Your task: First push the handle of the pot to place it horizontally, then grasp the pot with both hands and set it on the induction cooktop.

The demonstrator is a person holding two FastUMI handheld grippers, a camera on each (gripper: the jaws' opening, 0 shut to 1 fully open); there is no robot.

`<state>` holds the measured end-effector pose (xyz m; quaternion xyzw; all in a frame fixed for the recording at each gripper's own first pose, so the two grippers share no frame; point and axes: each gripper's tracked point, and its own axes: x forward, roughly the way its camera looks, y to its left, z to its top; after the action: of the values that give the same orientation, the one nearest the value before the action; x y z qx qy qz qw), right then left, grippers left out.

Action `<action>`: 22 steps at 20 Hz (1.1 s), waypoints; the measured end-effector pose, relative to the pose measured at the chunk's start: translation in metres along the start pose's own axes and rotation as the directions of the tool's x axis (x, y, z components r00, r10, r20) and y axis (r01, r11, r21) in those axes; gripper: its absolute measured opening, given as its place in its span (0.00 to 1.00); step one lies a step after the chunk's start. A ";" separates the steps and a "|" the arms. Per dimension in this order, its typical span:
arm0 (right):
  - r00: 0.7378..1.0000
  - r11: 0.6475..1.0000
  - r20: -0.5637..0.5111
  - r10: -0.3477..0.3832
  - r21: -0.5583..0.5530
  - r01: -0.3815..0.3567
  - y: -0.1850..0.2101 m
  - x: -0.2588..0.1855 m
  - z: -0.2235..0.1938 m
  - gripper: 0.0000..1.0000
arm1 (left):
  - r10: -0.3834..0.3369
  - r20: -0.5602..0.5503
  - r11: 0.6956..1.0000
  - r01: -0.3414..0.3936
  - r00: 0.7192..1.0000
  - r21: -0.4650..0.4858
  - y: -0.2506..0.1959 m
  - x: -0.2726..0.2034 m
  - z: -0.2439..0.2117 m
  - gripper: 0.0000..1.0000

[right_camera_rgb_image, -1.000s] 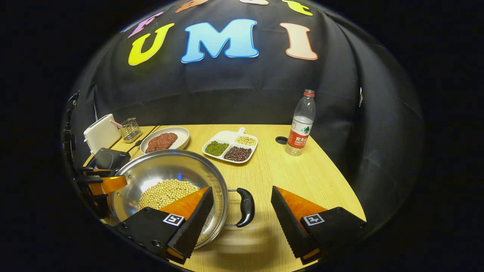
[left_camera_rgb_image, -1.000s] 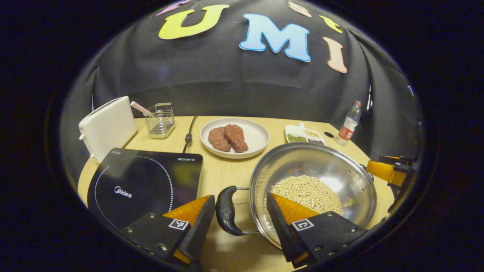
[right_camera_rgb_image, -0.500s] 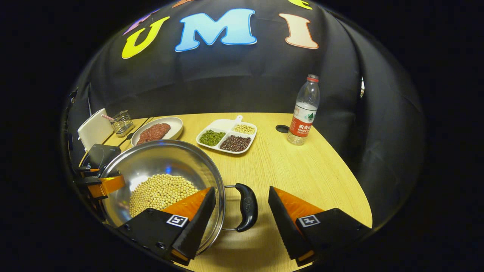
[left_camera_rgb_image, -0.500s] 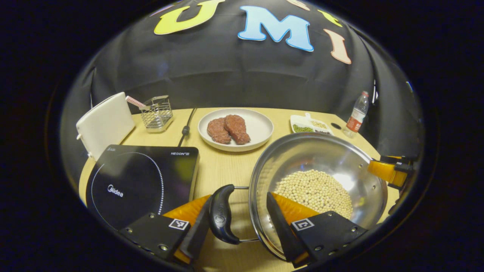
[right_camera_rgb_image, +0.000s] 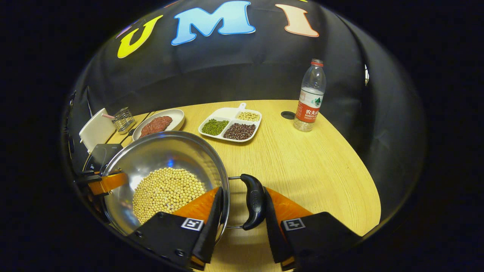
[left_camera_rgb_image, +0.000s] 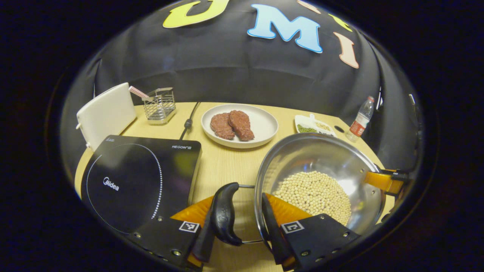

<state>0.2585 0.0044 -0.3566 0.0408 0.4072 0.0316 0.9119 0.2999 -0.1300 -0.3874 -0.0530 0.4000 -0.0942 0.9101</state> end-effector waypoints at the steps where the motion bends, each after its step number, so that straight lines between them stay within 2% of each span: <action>1: 1.000 1.000 -0.001 0.006 0.005 -0.006 0.001 -0.004 0.001 0.58 | 0.007 0.003 1.000 -0.007 1.000 -0.003 0.000 0.000 0.002 0.62; 2: 1.000 1.000 -0.008 0.005 0.006 -0.005 0.000 0.000 0.001 0.53 | 0.012 0.002 1.000 -0.012 1.000 0.006 0.000 -0.001 0.001 0.64; 3: 1.000 1.000 -0.016 0.001 0.004 -0.001 0.000 -0.001 0.000 0.53 | 0.012 -0.003 1.000 -0.012 1.000 0.013 -0.001 -0.002 0.001 0.60; 5: 1.000 1.000 -0.028 -0.002 0.009 0.003 0.001 -0.003 0.002 0.53 | 0.007 -0.007 1.000 -0.007 1.000 0.008 -0.001 -0.002 0.003 0.60; 6: 1.000 1.000 -0.027 -0.006 0.010 0.006 0.001 -0.005 0.002 0.50 | 0.004 -0.003 1.000 -0.004 1.000 0.006 0.000 -0.003 0.005 0.60; 7: 1.000 1.000 -0.024 -0.009 0.009 0.009 0.001 -0.008 0.004 0.53 | 0.004 0.001 1.000 -0.004 1.000 0.007 0.001 -0.004 0.008 0.60; 9: 1.000 1.000 -0.014 -0.015 0.013 0.015 0.003 -0.015 0.010 0.50 | 0.000 0.017 1.000 0.000 1.000 0.013 0.002 -0.011 0.016 0.60; 10: 1.000 1.000 -0.011 -0.016 0.020 0.016 0.005 -0.020 0.013 0.53 | -0.003 0.025 1.000 0.003 1.000 0.014 0.001 -0.015 0.020 0.60; 11: 1.000 0.999 -0.007 -0.018 0.026 0.018 0.007 -0.025 0.016 0.50 | -0.007 0.030 1.000 0.006 1.000 0.014 0.001 -0.021 0.025 0.57; 12: 1.000 0.999 0.002 -0.021 0.026 0.020 0.010 -0.030 0.020 0.53 | -0.010 0.036 1.000 0.009 0.999 0.016 0.002 -0.026 0.030 0.63; 13: 1.000 0.999 0.007 -0.023 0.025 0.023 0.013 -0.035 0.024 0.50 | -0.013 0.042 1.000 0.012 0.999 0.019 0.004 -0.031 0.036 0.60; 14: 1.000 0.999 0.011 -0.023 0.026 0.023 0.017 -0.039 0.026 0.53 | -0.014 0.047 1.000 0.013 0.999 0.019 0.008 -0.035 0.039 0.60; 15: 1.000 0.999 0.012 -0.020 0.025 0.020 0.021 -0.043 0.029 0.49 | -0.014 0.052 1.000 0.012 0.999 0.022 0.012 -0.040 0.044 0.60; 18: 1.000 1.000 0.017 -0.006 0.030 0.005 0.038 -0.052 0.038 0.49 | -0.006 0.070 1.000 0.005 0.998 0.026 0.027 -0.055 0.055 0.60; 19: 1.000 1.000 0.025 -0.003 0.028 0.002 0.044 -0.055 0.042 0.52 | -0.004 0.077 1.000 0.003 0.997 0.024 0.032 -0.059 0.058 0.63; 20: 0.999 1.000 0.032 -0.001 0.027 0.000 0.050 -0.058 0.044 0.49 | -0.002 0.086 1.000 0.000 0.996 0.024 0.039 -0.063 0.062 0.63; 22: 0.999 0.999 0.040 0.004 0.034 -0.005 0.064 -0.063 0.046 0.53 | 0.002 0.089 1.000 -0.004 0.996 0.024 0.053 -0.071 0.066 0.59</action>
<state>0.2497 0.0606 -0.2730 0.0580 0.3894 0.0258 0.9189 0.3083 -0.0616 -0.3007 -0.0458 0.3579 -0.0953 0.9278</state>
